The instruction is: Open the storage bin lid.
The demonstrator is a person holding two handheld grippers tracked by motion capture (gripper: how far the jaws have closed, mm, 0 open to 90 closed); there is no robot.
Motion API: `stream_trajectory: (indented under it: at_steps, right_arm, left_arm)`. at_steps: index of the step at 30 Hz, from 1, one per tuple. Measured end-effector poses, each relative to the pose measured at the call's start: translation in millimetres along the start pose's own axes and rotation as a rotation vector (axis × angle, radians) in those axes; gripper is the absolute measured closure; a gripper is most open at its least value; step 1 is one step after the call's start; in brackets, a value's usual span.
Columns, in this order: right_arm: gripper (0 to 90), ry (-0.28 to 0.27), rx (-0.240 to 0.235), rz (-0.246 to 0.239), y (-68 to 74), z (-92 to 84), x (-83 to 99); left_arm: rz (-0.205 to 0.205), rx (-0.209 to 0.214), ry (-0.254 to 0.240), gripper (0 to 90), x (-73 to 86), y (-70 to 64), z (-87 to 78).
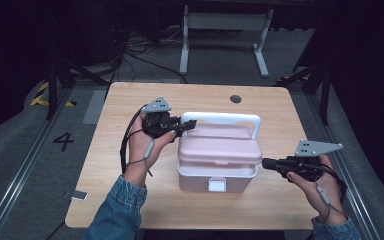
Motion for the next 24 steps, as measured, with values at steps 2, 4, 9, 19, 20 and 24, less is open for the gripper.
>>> stream_trajectory:
  at_steps: [2,4,9,19,20,24]
  right_arm:
    - [89.8,-0.024,-0.023,0.01,3.1,2.9,-0.9]
    - [89.9,-0.047,-0.043,0.012,6.3,7.0,-1.4]
    - [90.0,-0.092,-0.051,0.003,7.8,12.9,-1.6]
    - [90.0,-0.13,-0.043,-0.002,7.8,11.3,-3.0]
    - [90.0,-0.132,-0.043,-0.002,7.7,11.3,-3.0]
    - [90.0,-0.136,-0.045,0.002,7.4,10.5,-3.6]
  left_arm:
    - [0.001,-0.002,-0.001,73.1,-0.2,0.7,-0.2]
    - [0.002,-0.002,0.0,73.0,-0.1,1.2,-0.5]
    - [0.0,-0.001,0.001,72.8,0.5,1.2,-1.1]
    - [-0.01,0.0,-0.001,60.0,2.0,2.6,-1.8]
    - [0.002,-0.02,0.003,52.2,2.3,3.7,-1.9]
    - [0.031,-0.062,-0.003,37.8,2.5,8.1,-6.7]
Point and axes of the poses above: each handheld gripper's, and its own axes: z roughly forward along the jaws, x roughly out of its underside, y roughly to its left, the point moved 5 cm from there along z, roughly forward along the jaws, and after that the axes turned 4 degrees about x, right-handed, at the moved point
